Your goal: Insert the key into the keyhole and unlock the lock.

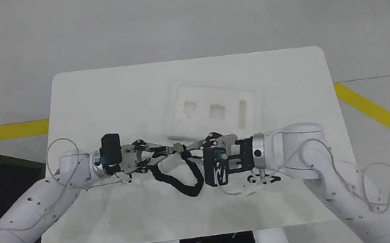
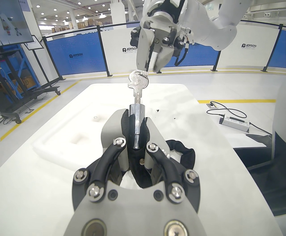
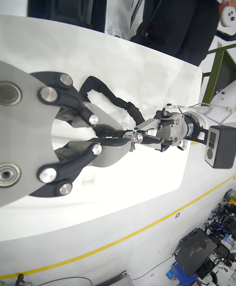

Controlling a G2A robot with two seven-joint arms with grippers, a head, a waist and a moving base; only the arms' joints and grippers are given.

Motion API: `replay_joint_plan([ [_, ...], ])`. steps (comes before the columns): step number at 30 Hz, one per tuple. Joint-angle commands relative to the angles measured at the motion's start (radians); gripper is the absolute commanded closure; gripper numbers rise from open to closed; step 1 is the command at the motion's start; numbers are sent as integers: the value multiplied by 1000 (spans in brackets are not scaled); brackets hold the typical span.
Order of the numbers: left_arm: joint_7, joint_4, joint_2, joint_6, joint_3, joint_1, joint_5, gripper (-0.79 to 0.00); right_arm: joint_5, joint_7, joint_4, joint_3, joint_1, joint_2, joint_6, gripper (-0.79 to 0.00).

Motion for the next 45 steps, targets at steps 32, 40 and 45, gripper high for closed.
replay_joint_plan([
  [32,-18,-27,2,-18,22,1,-21,0,-167,68,-20,-134,97,-24,53,-203],
  [40,-15,-31,3,-15,26,-1,-19,0,-136,71,-11,-135,94,-28,62,-12],
  [45,-11,-43,4,-11,30,-3,-11,0,-39,102,2,-126,99,-31,59,0],
])
